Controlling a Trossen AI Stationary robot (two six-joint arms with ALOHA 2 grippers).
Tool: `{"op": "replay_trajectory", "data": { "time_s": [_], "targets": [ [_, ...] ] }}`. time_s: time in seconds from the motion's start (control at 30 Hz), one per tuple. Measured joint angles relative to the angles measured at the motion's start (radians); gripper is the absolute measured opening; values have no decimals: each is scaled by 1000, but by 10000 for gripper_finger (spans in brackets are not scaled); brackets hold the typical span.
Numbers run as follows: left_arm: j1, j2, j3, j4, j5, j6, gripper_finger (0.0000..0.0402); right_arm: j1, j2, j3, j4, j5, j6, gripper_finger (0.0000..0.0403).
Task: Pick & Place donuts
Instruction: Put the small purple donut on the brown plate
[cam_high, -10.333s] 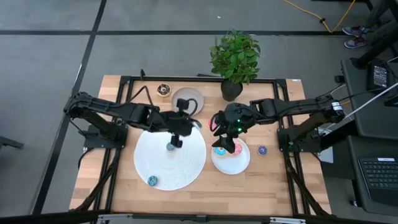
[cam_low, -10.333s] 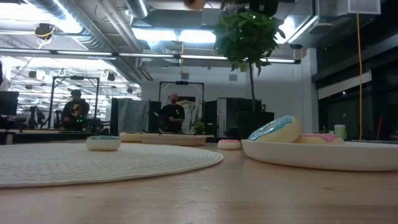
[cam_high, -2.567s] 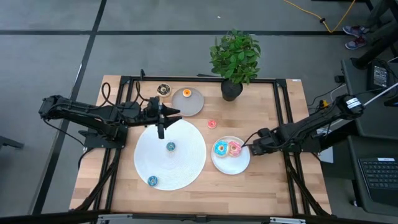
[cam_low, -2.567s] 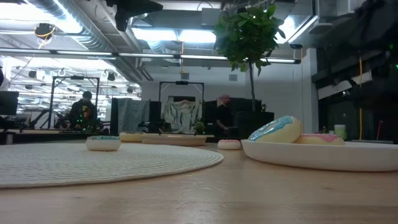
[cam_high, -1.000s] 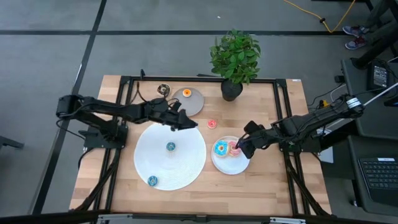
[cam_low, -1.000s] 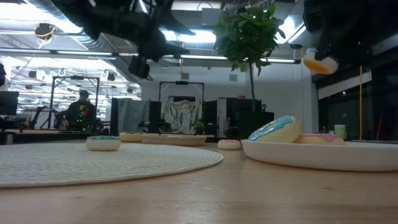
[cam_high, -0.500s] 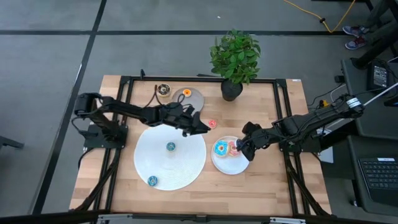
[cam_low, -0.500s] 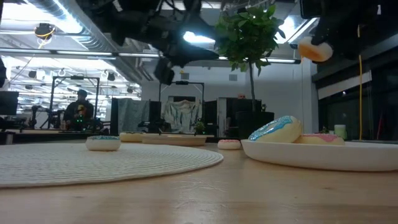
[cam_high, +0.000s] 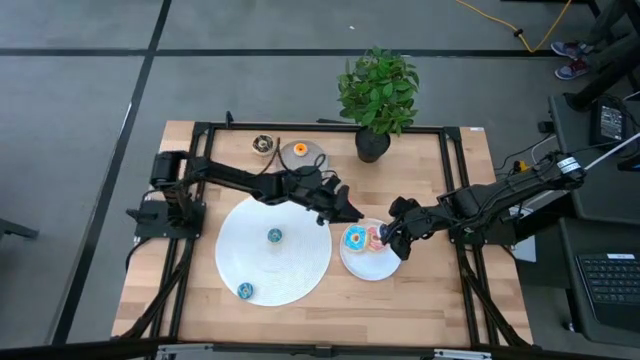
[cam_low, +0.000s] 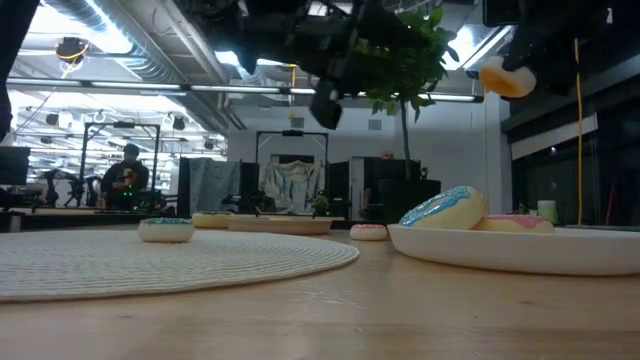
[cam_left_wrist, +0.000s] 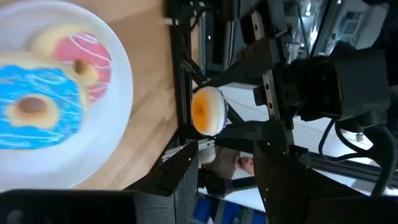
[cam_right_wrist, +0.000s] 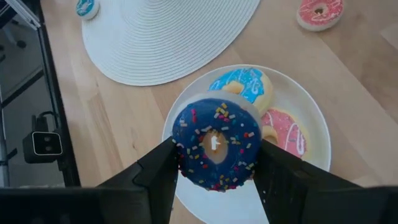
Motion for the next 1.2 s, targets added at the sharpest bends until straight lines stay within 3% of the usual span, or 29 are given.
{"op": "replay_trajectory", "data": {
  "time_s": [0.73, 1.2],
  "targets": [
    [-28, 114, 143, -53, 42, -37, 145, 0, 59, 0, 67, -62, -52, 190],
    [-49, 117, 143, -95, 42, -37, 145, -8, 91, -1, 141, -89, -70, 190]
  ]
}}
